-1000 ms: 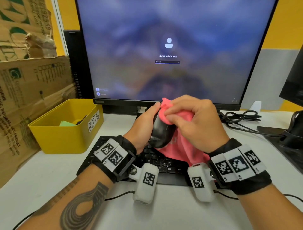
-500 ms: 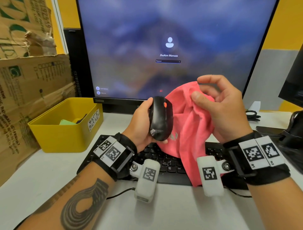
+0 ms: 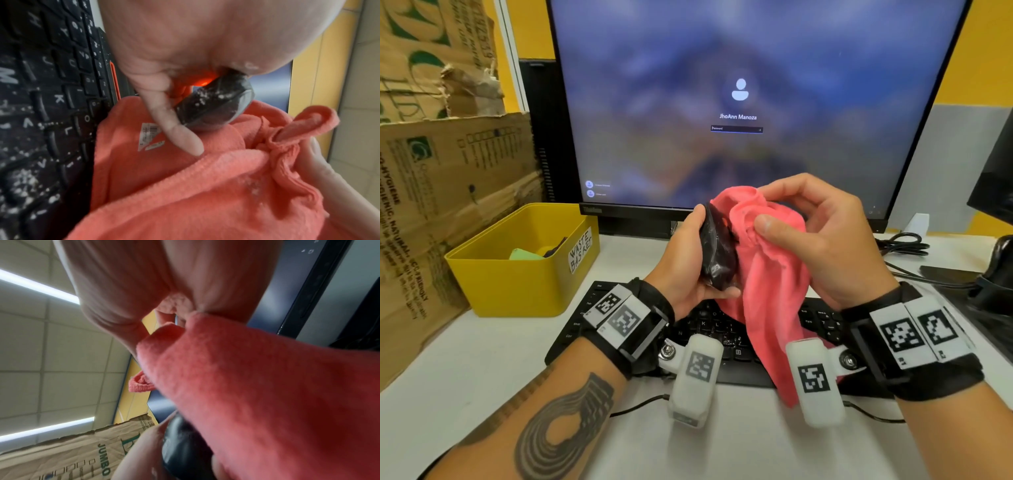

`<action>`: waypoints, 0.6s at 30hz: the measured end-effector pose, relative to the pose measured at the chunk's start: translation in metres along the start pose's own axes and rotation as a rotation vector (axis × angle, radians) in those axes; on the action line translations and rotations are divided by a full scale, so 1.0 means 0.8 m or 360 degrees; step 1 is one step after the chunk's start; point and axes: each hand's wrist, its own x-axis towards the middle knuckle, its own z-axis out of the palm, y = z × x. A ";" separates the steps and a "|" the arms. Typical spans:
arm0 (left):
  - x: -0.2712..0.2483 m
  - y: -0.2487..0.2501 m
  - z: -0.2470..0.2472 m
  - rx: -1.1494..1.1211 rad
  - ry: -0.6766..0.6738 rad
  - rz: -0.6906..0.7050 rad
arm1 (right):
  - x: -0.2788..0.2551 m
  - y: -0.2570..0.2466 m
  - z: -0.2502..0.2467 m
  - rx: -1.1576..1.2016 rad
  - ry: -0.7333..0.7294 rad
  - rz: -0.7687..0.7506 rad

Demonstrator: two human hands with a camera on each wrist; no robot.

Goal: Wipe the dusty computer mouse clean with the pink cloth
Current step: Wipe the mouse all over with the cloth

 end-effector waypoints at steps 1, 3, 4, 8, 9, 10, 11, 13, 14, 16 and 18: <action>-0.001 0.000 0.001 0.0017 -0.0004 -0.0005 | -0.001 0.001 0.002 -0.0037 -0.0025 0.0001; -0.001 -0.001 0.002 0.0040 -0.0017 -0.0005 | -0.003 0.002 0.007 -0.0138 -0.0100 -0.0006; -0.002 -0.001 0.002 0.0041 -0.0029 -0.0003 | -0.005 0.003 0.009 -0.0189 -0.0156 -0.0009; -0.005 0.000 0.002 0.0016 -0.0045 -0.0015 | -0.009 0.005 0.012 -0.0527 -0.0330 -0.0103; -0.005 0.000 0.001 0.0013 -0.0044 -0.0020 | -0.009 0.006 0.012 -0.0592 -0.0345 -0.0123; -0.005 0.000 0.000 0.0011 -0.0049 -0.0028 | -0.008 0.006 0.011 -0.0624 -0.0349 -0.0123; -0.005 0.000 0.000 0.0002 -0.0060 -0.0040 | -0.008 0.006 0.010 -0.0640 -0.0341 -0.0111; -0.006 0.000 -0.001 -0.0029 -0.0095 -0.0073 | -0.006 0.008 0.008 -0.0666 -0.0286 -0.0075; -0.006 0.000 -0.001 -0.0042 -0.0111 -0.0087 | -0.006 0.009 0.008 -0.0683 -0.0237 -0.0056; -0.006 0.001 -0.001 -0.0063 -0.0131 -0.0103 | -0.005 0.010 0.006 -0.0722 -0.0125 -0.0020; -0.005 0.002 -0.001 -0.0094 -0.0139 -0.0116 | -0.003 0.008 0.003 -0.0661 -0.0032 0.0002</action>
